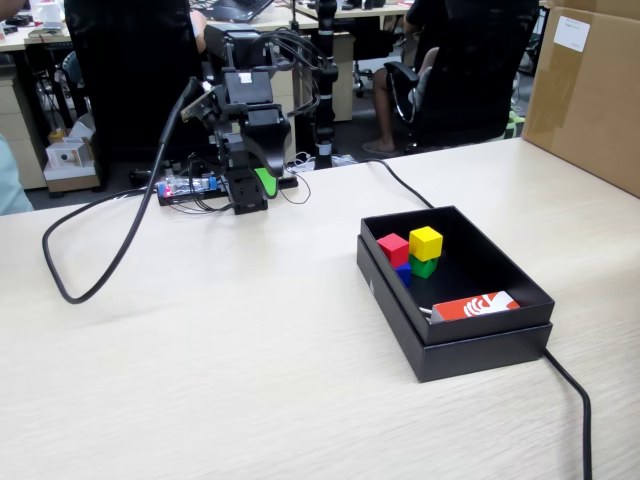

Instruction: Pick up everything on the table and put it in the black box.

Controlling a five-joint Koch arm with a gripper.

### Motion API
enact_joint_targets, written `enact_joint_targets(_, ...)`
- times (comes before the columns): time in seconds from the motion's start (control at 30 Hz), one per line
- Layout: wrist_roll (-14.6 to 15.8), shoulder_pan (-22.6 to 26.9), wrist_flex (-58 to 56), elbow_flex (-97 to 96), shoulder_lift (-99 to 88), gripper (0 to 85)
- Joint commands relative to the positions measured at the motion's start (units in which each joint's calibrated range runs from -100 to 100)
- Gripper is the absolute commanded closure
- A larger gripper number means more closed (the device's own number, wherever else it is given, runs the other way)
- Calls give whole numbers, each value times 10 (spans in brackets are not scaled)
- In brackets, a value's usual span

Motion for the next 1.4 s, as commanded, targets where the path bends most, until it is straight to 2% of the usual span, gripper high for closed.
enact_joint_targets(0.0,0,-2,91,-56,-76,325)
enact_joint_targets(0.37,-12,-12,286,-361,-177,310)
enact_joint_targets(0.4,-20,-15,344,-406,-177,311)
enact_joint_targets(0.5,-34,-18,407,-467,-177,314)
enact_joint_targets(0.53,-45,-19,465,-519,-177,317)
enact_joint_targets(0.63,-58,-23,546,-602,-177,345)
enact_joint_targets(0.73,-61,-23,536,-632,-177,350)
enact_joint_targets(0.83,-61,-21,475,-634,-177,354)
enact_joint_targets(1.37,-60,-21,475,-631,-177,354)
